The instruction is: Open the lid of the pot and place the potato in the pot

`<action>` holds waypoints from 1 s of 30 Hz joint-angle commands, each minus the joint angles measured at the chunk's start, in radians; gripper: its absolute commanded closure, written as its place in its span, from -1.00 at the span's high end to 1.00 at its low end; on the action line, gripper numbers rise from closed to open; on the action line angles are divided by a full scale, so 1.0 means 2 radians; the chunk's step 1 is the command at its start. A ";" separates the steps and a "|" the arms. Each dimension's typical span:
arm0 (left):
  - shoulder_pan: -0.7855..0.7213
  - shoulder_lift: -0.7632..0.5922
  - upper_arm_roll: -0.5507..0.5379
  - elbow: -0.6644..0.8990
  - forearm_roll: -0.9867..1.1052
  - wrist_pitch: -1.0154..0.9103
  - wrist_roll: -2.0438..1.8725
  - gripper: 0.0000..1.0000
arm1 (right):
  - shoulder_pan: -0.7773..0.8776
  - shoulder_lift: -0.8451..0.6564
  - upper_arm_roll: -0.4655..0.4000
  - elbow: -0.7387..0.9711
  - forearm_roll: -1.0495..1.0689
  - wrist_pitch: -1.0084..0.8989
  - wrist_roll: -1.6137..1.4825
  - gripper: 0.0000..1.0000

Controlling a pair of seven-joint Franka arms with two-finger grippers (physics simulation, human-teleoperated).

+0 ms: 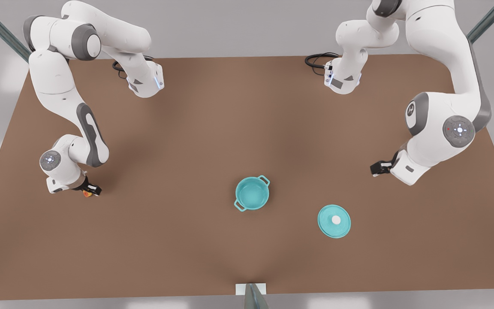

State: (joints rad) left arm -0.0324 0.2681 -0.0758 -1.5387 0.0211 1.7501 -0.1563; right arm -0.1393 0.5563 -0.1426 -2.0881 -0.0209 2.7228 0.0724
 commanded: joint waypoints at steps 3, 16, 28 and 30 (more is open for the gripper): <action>-0.002 0.002 0.000 0.001 0.002 -0.009 0.116 1.00 | 0.000 -0.001 0.001 0.000 0.000 -0.002 -0.001 0.55; -0.001 0.004 -0.001 -0.001 0.005 -0.001 0.116 1.00 | 0.001 -0.003 0.005 0.000 0.001 -0.004 0.005 0.12; -0.016 0.006 -0.003 -0.001 0.030 0.008 0.103 1.00 | 0.004 -0.070 0.084 0.038 0.005 -0.142 0.146 0.11; -0.021 0.006 -0.004 -0.001 0.030 0.009 0.100 1.00 | 0.005 -0.071 0.115 0.074 0.005 -0.192 0.199 0.11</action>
State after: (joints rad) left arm -0.0690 0.2818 -0.0820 -1.5404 0.0772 1.7621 0.0194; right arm -0.1304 0.4177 0.0674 -1.9604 -0.0083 2.5060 0.1692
